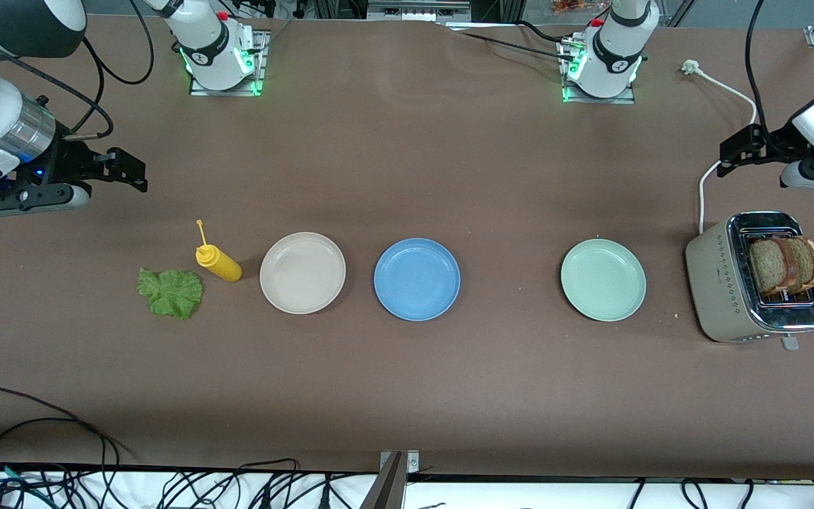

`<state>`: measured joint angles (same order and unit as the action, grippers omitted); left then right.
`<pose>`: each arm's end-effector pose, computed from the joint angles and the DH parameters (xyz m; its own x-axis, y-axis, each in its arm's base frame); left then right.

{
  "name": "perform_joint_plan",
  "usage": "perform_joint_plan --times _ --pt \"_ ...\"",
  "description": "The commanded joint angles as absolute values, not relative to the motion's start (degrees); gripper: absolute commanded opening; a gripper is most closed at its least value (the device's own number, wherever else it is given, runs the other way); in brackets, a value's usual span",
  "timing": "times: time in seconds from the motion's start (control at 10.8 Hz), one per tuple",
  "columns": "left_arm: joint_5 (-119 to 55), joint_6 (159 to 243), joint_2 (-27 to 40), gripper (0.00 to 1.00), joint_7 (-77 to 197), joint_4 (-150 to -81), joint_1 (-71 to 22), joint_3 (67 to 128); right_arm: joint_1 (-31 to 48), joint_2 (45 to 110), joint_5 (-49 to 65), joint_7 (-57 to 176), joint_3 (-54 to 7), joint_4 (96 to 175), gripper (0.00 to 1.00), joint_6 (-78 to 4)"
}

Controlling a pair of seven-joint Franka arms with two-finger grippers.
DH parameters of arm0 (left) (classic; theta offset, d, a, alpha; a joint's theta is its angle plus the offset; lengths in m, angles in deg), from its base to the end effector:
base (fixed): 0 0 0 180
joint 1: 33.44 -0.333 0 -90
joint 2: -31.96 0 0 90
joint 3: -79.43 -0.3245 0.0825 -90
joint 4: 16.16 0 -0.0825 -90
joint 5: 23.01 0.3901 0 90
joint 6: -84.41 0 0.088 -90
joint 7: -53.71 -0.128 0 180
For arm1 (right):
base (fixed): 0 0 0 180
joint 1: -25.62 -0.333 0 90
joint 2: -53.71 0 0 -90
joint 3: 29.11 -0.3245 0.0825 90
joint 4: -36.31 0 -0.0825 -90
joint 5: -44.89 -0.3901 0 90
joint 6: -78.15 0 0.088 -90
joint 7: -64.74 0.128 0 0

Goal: Make sandwich in blue plate with both arms
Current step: 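Lower the left gripper into the toaster and grasp a bread slice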

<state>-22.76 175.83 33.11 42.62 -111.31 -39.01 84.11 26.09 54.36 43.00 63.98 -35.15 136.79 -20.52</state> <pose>0.5530 0.0087 0.5823 0.9831 -0.1771 -0.0454 -0.1772 -0.9842 0.0028 0.5643 0.0585 0.5306 0.9935 0.1053 -0.0425 0.1039 -0.9940 -0.0341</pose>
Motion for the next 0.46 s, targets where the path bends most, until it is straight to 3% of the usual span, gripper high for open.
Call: perform_joint_plan --times 0.0,0.37 --pt "-23.71 175.2 26.09 1.0 33.52 -105.11 -45.55 84.26 26.05 54.32 44.45 64.22 -35.26 137.29 1.0 -21.52" --pt "-24.06 177.47 14.23 1.0 32.18 -97.74 -52.13 84.26 26.05 54.68 44.98 64.22 -35.26 137.64 1.0 -22.05"
